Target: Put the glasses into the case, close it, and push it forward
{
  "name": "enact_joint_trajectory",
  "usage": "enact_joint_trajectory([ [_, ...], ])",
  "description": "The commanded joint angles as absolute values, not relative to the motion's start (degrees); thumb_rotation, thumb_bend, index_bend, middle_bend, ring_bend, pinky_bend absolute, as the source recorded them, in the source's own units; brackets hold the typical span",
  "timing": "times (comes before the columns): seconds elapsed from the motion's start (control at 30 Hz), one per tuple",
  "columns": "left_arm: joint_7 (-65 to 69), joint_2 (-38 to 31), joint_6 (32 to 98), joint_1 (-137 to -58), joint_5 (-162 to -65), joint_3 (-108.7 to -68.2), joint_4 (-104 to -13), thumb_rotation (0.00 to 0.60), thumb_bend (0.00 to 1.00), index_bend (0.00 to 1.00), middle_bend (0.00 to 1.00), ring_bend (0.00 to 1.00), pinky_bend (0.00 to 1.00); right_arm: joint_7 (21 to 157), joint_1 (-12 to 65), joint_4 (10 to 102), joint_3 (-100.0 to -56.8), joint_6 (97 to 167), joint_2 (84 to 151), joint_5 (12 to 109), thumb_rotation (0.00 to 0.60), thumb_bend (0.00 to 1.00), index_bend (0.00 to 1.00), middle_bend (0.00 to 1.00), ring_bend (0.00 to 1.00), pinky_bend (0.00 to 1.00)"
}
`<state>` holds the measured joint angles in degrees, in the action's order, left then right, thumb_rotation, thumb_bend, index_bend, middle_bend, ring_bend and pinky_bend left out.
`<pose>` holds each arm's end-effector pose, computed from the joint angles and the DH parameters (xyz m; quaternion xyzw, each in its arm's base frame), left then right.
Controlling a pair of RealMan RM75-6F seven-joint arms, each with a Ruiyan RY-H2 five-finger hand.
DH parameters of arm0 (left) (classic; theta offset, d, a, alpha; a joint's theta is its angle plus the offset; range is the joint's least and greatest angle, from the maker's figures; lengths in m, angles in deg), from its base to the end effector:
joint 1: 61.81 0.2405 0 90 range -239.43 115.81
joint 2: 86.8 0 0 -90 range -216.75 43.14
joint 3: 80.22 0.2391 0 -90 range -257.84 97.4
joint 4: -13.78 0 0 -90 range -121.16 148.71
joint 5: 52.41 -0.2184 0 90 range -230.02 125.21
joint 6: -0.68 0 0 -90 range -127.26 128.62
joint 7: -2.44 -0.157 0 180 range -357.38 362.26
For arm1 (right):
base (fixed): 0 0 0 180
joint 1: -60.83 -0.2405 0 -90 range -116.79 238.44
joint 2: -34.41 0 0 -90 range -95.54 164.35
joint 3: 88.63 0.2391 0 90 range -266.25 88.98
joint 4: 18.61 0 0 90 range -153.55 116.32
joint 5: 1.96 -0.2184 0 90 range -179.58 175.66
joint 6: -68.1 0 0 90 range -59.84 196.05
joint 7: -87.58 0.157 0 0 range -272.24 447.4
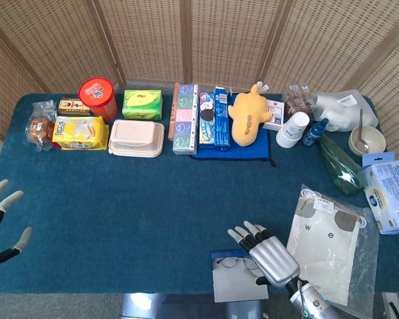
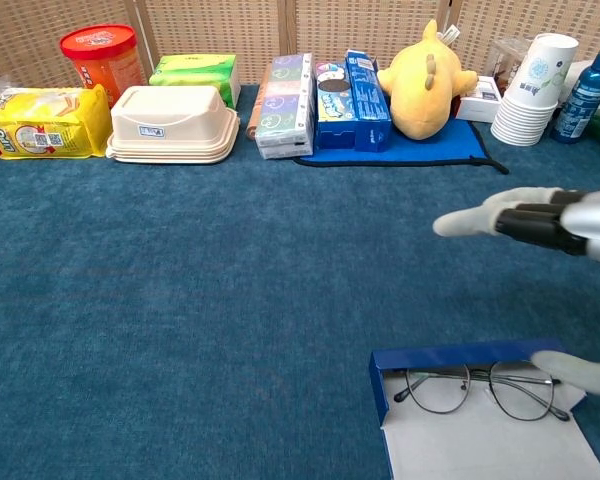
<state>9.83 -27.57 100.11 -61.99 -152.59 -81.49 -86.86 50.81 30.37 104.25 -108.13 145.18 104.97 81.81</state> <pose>-0.2438 0.1573 0.1754 -0.5662 -0.3512 -0.5313 0.5233 -0.1333 -0.1588 0.0338 0.8100 -0.3328 0.3250 0.3571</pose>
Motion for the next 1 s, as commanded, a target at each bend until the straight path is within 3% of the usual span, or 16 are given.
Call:
enact_joint_trajectory([
  [0.03,10.43,-27.86,100.53,-61.84,-152.76,-81.40,-86.57,0.600,0.32,0.14,0.04,0.00,0.00,50.96,37.00,97.82,-111.26,149.80,107.83,89.05,0.446,0.30,0.00,0.09,0.00,0.17],
  [0.3,12.39,-28.79,101.63,-61.22,-152.60,-81.11,-85.43,0.600,0.32,0.14,0.04,0.00,0.00,55.34,43.83,88.04,-112.23,153.19,110.21,96.43,0.517,0.24,0.00,0.06,0.00,0.16],
  [1.0,14.40,-28.28,104.46,-59.62,-154.82,-79.64,-82.39,0.600,0.32,0.14,0.04,0.00,0.00,64.74,56.65,65.48,-111.62,159.17,118.59,107.27,0.600,0.23,0.00,0.05,0.00,0.15],
])
